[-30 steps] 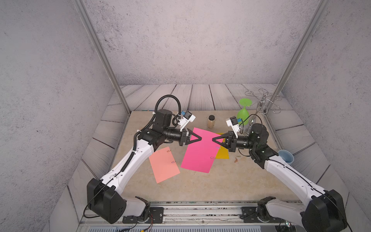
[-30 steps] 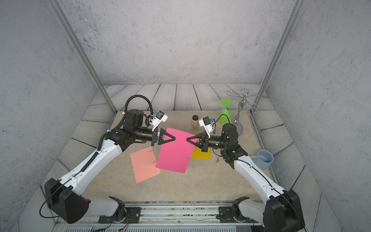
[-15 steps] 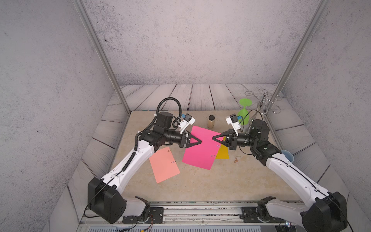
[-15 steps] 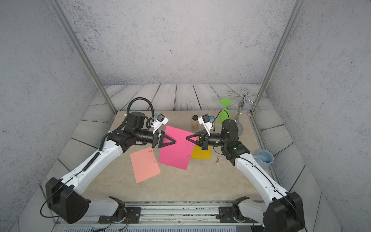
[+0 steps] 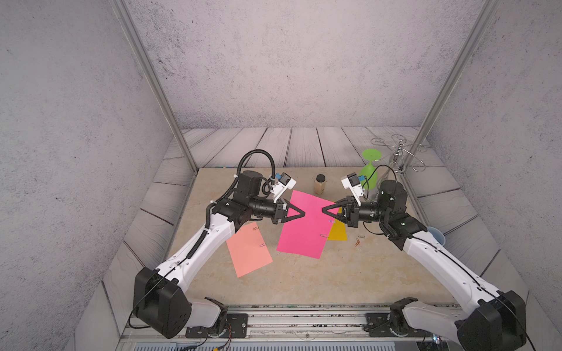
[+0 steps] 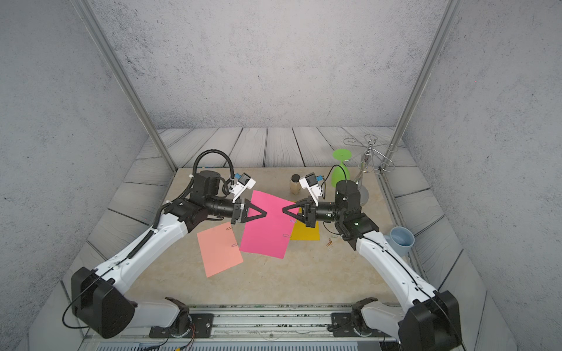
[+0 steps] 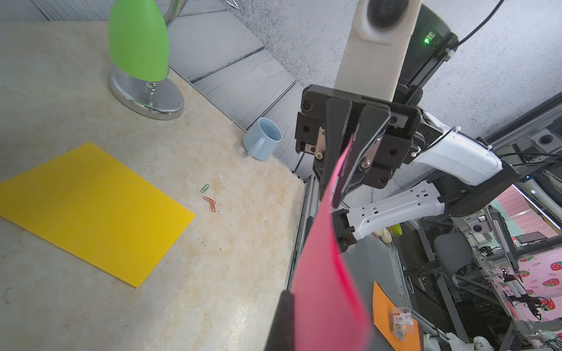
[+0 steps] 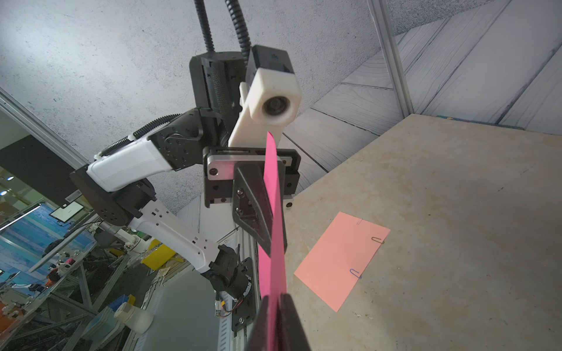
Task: Unclip the paperclips from the documents
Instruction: Adjust the document, then remove the paper clip from the document.
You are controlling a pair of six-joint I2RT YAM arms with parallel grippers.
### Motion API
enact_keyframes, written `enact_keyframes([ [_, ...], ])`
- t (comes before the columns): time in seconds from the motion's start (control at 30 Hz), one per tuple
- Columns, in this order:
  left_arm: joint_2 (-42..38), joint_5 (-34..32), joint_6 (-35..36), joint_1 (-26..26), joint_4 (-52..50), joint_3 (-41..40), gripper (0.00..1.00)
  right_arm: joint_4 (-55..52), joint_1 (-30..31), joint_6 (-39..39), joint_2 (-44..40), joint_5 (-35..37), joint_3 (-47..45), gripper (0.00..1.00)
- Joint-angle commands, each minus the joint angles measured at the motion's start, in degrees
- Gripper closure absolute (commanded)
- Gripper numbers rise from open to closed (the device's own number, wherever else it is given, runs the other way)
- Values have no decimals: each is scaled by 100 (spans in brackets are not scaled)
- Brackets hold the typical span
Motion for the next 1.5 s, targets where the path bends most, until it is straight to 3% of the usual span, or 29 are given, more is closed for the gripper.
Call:
enact_keyframes([
  [0.0,-65,144,-26,-10,216,-29,100,-379,22,-372,39,82,177,57],
  [0.03,-86,164,-26,-10,237,-20,100,-546,26,-485,36,107,182,49],
  [0.13,-105,249,-21,-2,224,28,100,-881,5,-723,98,-6,179,37],
  [0.33,-131,283,51,6,140,51,100,-1071,-9,-810,253,-403,86,34],
  [0.5,-140,255,84,15,107,42,100,-1097,-16,-821,198,-411,0,42],
  [0.77,-166,199,286,74,-159,69,100,-1032,-98,-692,21,-421,-159,62],
  [1.1,-159,183,331,125,-195,42,100,-771,-260,-402,-81,-551,-302,74],
  [1.47,-166,170,386,147,-274,33,100,-692,-396,-327,-133,-620,-379,80],
])
